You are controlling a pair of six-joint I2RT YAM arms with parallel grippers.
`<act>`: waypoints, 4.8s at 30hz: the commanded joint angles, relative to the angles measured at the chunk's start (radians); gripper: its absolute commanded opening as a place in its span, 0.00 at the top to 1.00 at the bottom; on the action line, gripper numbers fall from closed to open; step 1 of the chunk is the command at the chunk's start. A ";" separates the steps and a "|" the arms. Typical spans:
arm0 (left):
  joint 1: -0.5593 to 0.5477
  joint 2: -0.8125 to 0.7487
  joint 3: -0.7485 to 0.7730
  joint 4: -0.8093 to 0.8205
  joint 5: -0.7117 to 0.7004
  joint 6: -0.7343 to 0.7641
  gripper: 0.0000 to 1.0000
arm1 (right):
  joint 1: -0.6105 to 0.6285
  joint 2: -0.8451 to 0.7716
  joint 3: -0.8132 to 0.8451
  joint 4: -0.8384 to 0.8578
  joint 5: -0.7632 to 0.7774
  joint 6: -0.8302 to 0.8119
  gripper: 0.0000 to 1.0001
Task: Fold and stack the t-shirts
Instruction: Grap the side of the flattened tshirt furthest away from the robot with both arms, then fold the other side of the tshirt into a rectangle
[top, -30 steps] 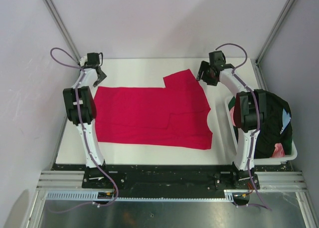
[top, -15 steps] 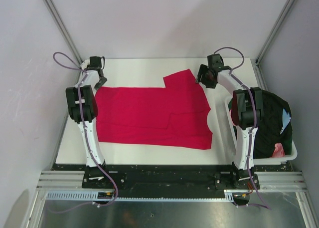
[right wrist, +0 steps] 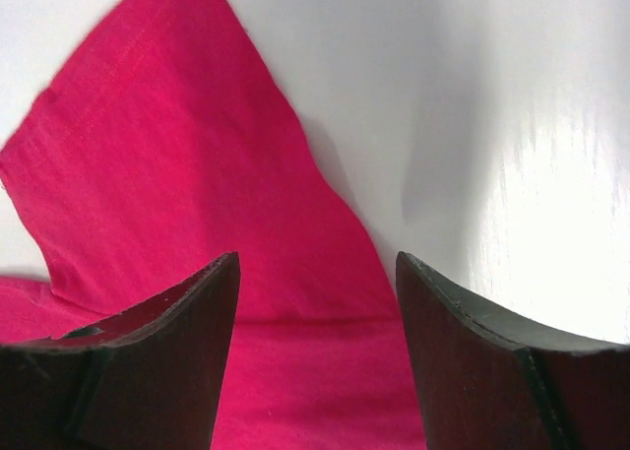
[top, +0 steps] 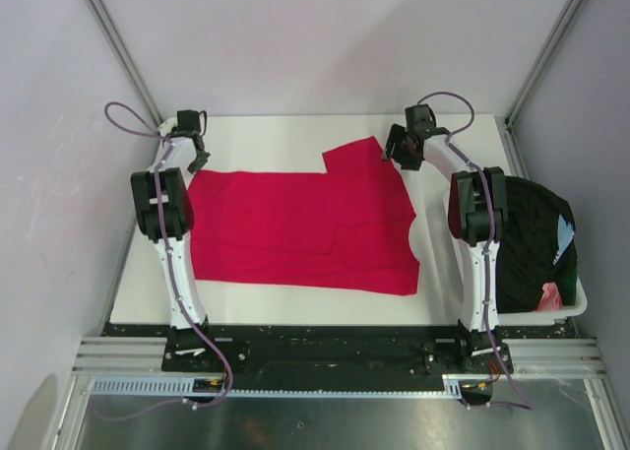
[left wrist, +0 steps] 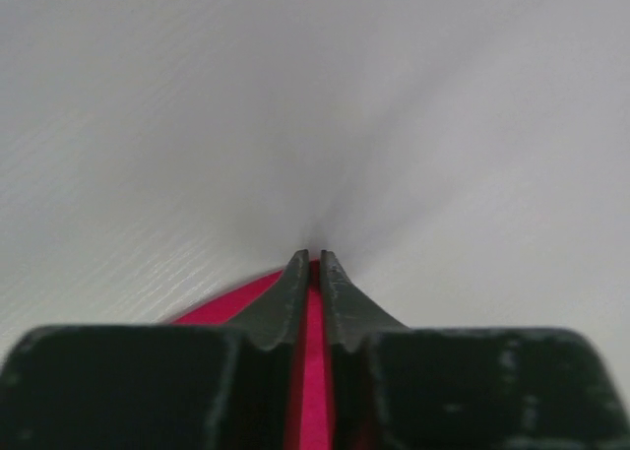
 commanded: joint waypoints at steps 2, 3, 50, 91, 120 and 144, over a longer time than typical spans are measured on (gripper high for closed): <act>0.000 -0.013 0.026 -0.009 -0.006 0.011 0.97 | -0.007 0.091 0.144 0.021 -0.022 0.009 0.31; 0.001 -0.018 0.023 -0.009 -0.006 0.013 0.99 | -0.007 0.105 0.161 0.026 -0.019 0.011 0.31; 0.003 -0.072 0.006 -0.005 0.045 0.045 1.00 | 0.103 0.359 0.530 -0.098 0.207 -0.041 0.89; 0.028 -0.205 -0.026 -0.005 0.031 0.135 1.00 | 0.107 -0.181 0.054 -0.054 0.264 0.012 1.00; 0.054 -0.466 -0.430 0.010 -0.063 0.195 1.00 | 0.280 -0.660 -0.626 -0.087 0.272 0.104 1.00; 0.065 -0.536 -0.562 0.017 -0.085 0.144 1.00 | 0.324 -0.755 -0.729 -0.106 0.271 0.115 1.00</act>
